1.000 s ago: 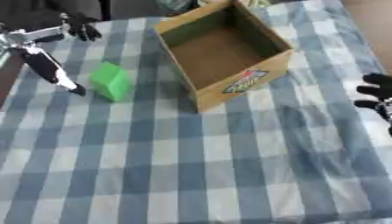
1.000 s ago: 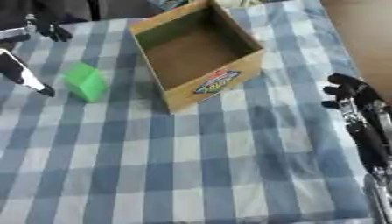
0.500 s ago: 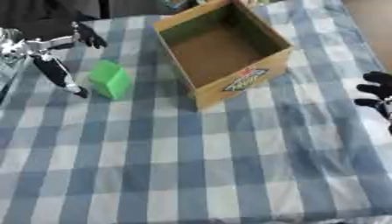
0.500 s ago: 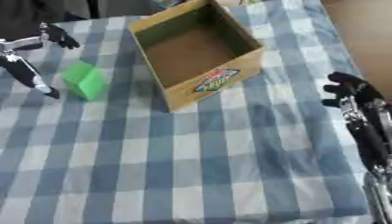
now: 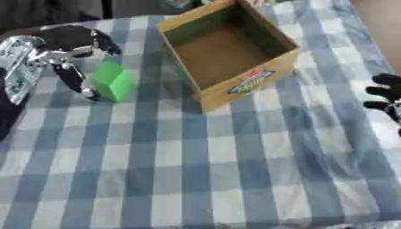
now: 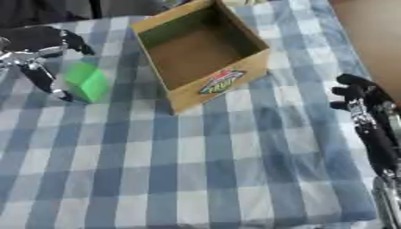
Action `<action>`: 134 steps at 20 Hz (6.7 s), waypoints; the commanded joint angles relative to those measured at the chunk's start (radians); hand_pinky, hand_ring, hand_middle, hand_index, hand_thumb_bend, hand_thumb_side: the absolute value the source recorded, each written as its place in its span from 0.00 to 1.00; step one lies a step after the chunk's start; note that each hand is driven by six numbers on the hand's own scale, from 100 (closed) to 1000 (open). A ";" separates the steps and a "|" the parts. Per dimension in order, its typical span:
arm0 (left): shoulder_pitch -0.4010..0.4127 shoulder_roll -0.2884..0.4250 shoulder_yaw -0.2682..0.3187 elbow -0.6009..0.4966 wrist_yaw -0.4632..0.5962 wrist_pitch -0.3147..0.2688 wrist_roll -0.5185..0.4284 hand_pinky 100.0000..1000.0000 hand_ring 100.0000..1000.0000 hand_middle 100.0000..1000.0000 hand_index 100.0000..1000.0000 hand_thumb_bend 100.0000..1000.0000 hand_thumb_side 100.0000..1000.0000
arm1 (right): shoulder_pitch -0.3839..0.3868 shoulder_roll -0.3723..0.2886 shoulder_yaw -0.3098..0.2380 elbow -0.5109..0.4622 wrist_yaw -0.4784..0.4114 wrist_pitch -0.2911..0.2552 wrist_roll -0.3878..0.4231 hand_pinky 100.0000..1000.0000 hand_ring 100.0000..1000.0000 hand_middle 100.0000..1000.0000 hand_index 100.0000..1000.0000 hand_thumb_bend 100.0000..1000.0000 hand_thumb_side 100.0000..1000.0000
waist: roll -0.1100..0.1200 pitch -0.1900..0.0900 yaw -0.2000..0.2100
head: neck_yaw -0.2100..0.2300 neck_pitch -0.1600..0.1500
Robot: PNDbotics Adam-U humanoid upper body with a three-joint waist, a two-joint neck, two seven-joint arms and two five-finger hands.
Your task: Pick up objects on the table and place them in the box.
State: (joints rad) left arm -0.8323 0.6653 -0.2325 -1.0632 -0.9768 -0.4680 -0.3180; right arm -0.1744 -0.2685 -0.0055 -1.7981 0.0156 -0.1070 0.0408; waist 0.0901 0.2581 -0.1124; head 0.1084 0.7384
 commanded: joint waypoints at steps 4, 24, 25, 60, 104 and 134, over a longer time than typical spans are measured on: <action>-0.030 -0.005 0.013 0.023 -0.074 -0.019 0.038 0.75 0.72 0.65 0.83 0.81 0.08 | -0.004 -0.005 0.001 -0.007 -0.003 -0.001 0.003 0.69 0.79 0.79 0.83 0.00 0.69 | -0.006 -0.013 -0.002 | 0.004 0.010; -0.033 -0.015 0.025 0.027 -0.156 -0.012 0.090 0.65 0.48 0.32 0.50 0.61 0.06 | -0.005 -0.002 0.001 -0.004 -0.004 -0.001 0.006 0.69 0.79 0.79 0.83 0.00 0.69 | -0.009 -0.010 -0.002 | 0.006 0.013; -0.033 -0.009 0.025 0.021 -0.148 -0.013 0.076 0.65 0.48 0.31 0.50 0.62 0.07 | -0.005 -0.003 0.001 -0.004 -0.004 -0.001 0.006 0.69 0.79 0.79 0.83 0.00 0.69 | -0.009 -0.011 -0.001 | 0.005 0.012; -0.243 -0.082 -0.002 -0.210 0.233 0.028 -0.202 0.67 0.48 0.31 0.50 0.44 0.00 | -0.002 -0.004 0.024 0.004 -0.012 -0.002 0.031 0.69 0.79 0.79 0.83 0.00 0.69 | -0.008 -0.029 -0.013 | 0.017 0.015; -0.270 -0.264 -0.045 -0.068 -0.009 0.015 -0.033 0.70 0.57 0.45 0.64 0.45 0.00 | -0.011 0.014 0.046 0.008 -0.016 0.000 0.056 0.69 0.80 0.79 0.83 0.00 0.70 | -0.013 -0.015 -0.044 | 0.037 -0.014; -0.290 -0.339 0.051 0.094 -0.298 0.171 0.256 0.83 0.79 0.78 0.89 0.98 0.46 | -0.058 0.031 0.080 0.000 -0.031 0.002 0.093 0.69 0.80 0.79 0.83 0.00 0.70 | -0.001 0.030 -0.142 | 0.056 -0.080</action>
State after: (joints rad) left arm -1.1067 0.3016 -0.1874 -0.9434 -1.2751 -0.2944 -0.0706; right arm -0.2213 -0.2331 0.0748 -1.7816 -0.0108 -0.1049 0.1317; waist 0.0948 0.3057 -0.2540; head 0.1646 0.6669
